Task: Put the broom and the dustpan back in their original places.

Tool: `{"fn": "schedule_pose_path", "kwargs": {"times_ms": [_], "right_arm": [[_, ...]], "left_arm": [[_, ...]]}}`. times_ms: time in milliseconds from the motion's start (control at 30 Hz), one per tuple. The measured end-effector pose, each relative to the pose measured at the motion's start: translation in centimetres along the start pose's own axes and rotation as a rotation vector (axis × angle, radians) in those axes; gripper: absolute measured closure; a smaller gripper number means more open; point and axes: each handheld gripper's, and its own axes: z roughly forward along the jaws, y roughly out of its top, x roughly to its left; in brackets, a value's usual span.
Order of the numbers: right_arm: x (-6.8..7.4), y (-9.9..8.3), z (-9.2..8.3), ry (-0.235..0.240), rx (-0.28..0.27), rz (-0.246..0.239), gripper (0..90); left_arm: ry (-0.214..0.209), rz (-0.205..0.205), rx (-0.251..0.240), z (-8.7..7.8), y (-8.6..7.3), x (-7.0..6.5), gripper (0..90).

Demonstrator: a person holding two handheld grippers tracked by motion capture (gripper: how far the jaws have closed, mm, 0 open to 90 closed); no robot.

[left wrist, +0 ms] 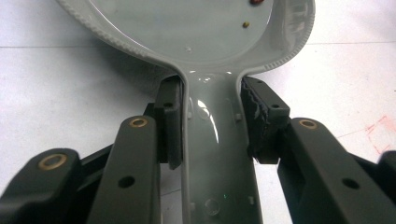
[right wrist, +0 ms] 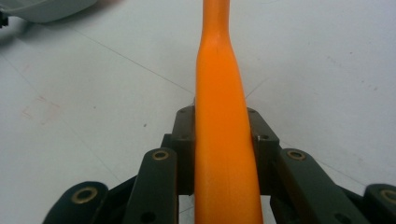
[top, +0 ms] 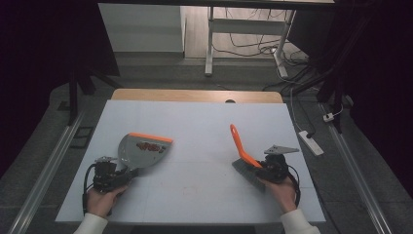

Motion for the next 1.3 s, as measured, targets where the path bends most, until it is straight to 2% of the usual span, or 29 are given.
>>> {"fn": "schedule_pose_path", "kwargs": {"times_ms": [167, 467, 667, 900, 967, 1133, 1300], "right_arm": [[-0.2, 0.1, 0.1, -0.028, 0.010, -0.018, 68.8], [-0.9, 0.1, 0.2, -0.027, 0.031, 0.003, 66.7], [-1.8, 0.2, 0.6, -0.033, 0.064, 0.034, 61.3], [-2.3, 0.4, 1.2, -0.060, 0.126, 0.030, 50.5], [-2.4, 0.4, 1.3, -0.081, 0.137, 0.022, 47.8], [-2.6, 0.5, 1.5, -0.077, 0.144, 0.036, 46.3], [-2.8, 0.6, 1.6, -0.079, 0.155, 0.060, 43.4]], "left_arm": [[-0.003, -0.008, -0.018, -0.1, 0.0, 0.0, 61.7], [-0.010, 0.002, 0.024, 0.4, -0.3, -0.2, 61.9], [-0.005, 0.011, 0.031, 0.4, -0.5, -0.5, 61.6], [0.011, 0.027, 0.034, 0.5, -0.5, -0.7, 60.2], [0.027, 0.030, 0.033, 0.6, -0.5, -0.9, 56.5], [0.038, 0.049, 0.034, 0.6, -0.5, -1.1, 43.4], [0.087, 0.077, 0.010, -0.2, -0.6, -1.2, 32.2]]}}
